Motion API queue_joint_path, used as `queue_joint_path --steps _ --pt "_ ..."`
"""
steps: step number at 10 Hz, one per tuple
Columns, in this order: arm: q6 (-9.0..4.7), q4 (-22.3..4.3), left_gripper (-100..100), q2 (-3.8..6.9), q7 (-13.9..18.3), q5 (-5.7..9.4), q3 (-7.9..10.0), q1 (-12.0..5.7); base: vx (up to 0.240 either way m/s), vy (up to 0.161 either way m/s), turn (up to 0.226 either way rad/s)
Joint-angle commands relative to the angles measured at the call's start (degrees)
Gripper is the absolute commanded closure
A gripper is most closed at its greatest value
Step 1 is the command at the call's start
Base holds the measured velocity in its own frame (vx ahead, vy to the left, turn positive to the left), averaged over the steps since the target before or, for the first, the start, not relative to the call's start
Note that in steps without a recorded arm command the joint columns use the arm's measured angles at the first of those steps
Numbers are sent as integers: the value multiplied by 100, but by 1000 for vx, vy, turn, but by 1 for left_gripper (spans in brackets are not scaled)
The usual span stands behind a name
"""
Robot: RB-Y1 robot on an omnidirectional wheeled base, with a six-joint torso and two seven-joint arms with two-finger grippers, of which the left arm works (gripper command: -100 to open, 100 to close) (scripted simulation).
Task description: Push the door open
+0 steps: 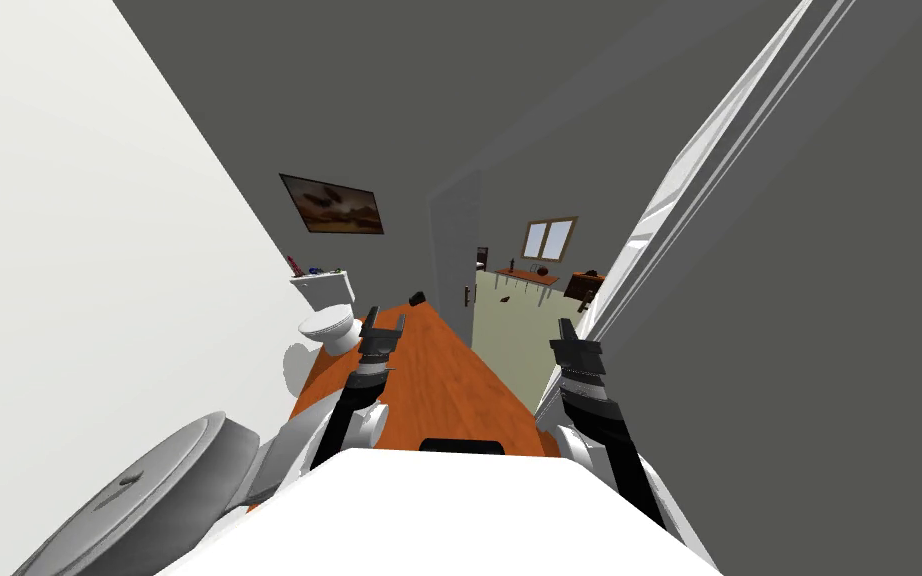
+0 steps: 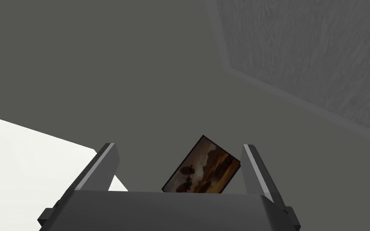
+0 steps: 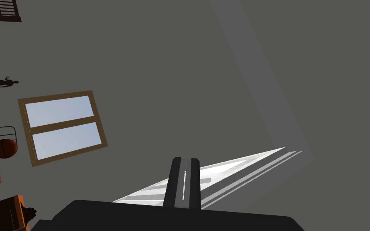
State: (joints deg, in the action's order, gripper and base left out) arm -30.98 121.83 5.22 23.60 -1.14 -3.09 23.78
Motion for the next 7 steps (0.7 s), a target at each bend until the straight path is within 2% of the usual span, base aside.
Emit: queue_joint_path --steps 1,7 --pt "-55 -153 -100 33 163 28 -42 -20 87 15 -107" --pt "-248 -802 -100 219 863 189 -143 -142 90 27 -130"
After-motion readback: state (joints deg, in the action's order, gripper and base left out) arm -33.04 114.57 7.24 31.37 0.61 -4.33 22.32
